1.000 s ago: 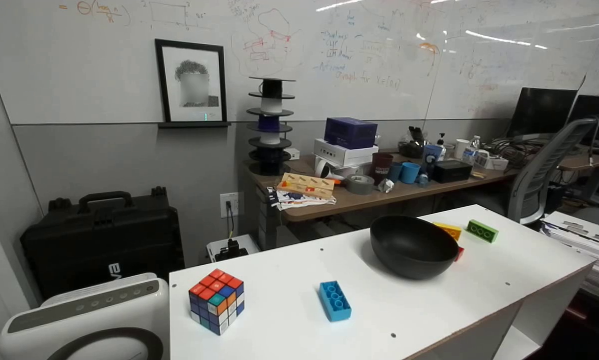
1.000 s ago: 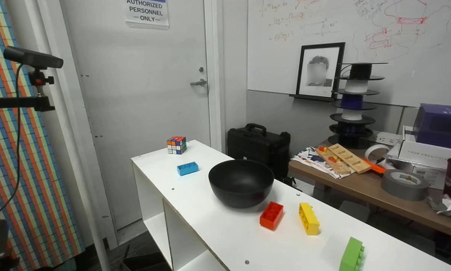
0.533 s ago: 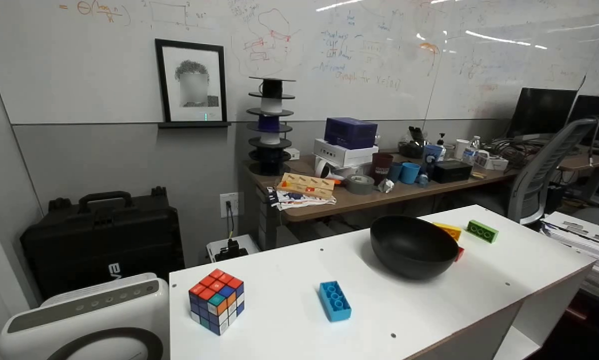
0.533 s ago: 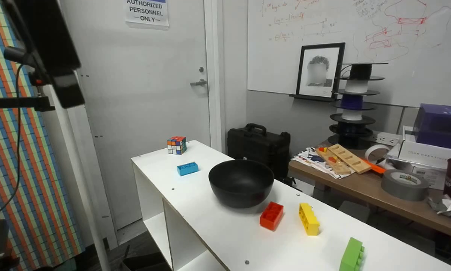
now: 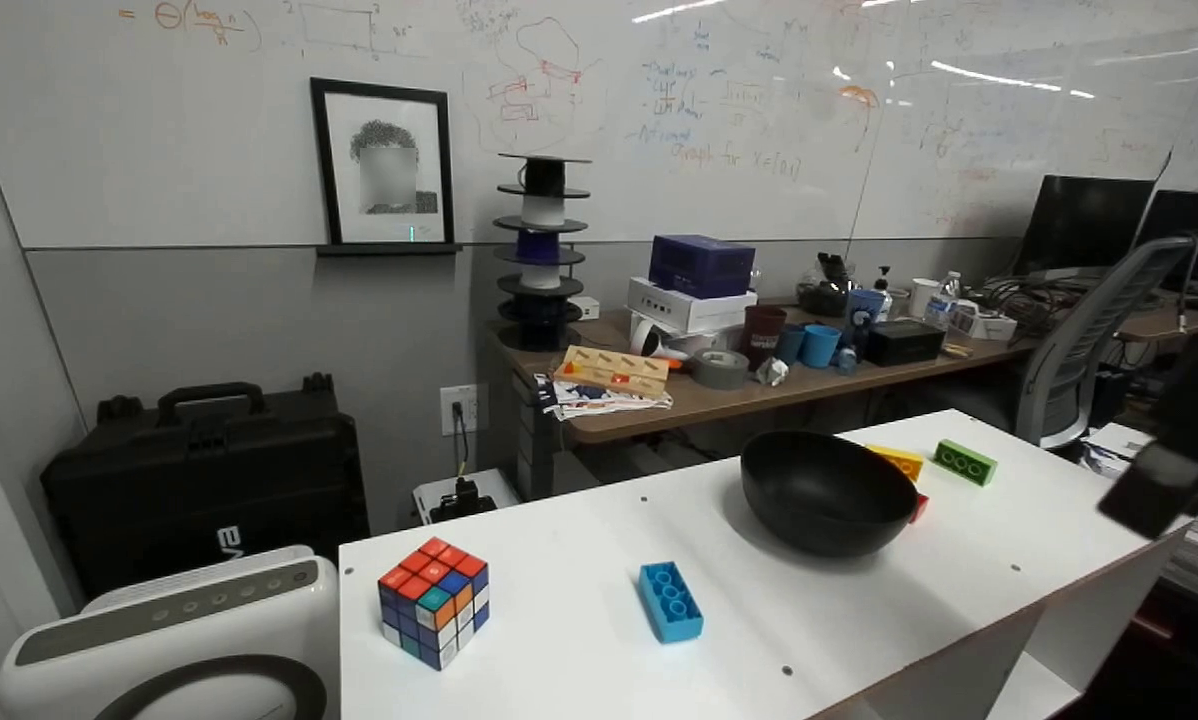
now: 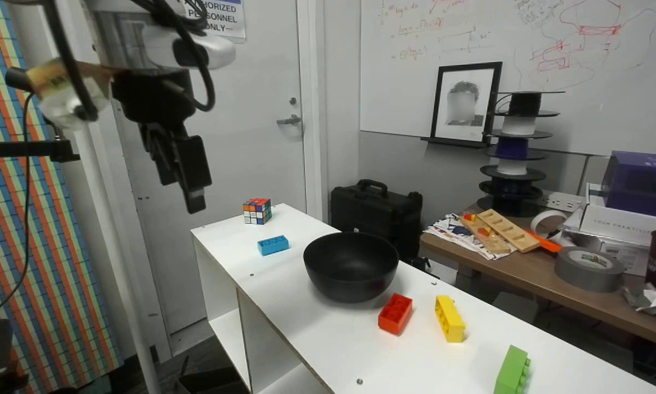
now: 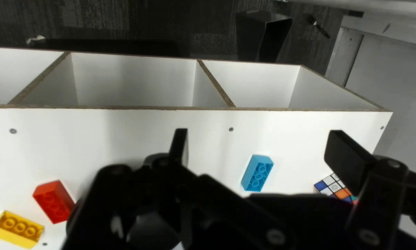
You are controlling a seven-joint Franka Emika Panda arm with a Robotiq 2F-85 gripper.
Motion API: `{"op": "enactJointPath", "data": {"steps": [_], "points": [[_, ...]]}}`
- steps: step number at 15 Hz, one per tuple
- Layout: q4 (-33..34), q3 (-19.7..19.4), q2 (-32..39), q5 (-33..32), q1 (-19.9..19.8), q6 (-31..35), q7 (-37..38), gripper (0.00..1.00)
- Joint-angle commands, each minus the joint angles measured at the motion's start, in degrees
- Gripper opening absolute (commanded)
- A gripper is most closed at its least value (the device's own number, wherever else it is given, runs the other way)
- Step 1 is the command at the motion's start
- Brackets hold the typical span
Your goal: Put the blocks on the counter in the bowl
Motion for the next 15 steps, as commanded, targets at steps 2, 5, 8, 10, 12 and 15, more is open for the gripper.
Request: {"op": "enactJointPath", "data": {"steps": [2,5,8,10,12,15], "points": [[12.3,3.5,18.5,-2.0,-1.5,8.6,3.4,1.00],[21.1,3.7,29.5,-9.6,-1.7,11.4,7.5,1.00],[31.0,3.1,39.3,-15.4,-0.1,11.2,10.4,1.00],[37.9,4.3,45.2,-16.0,0.3,9.9,10.3,1.00],[44.1,5.3,50.5,-16.2,1.5,9.3,10.7,1.00],[50.1,6.2,55.7,-16.4,4.0,9.1,11.1,1.00]]}}
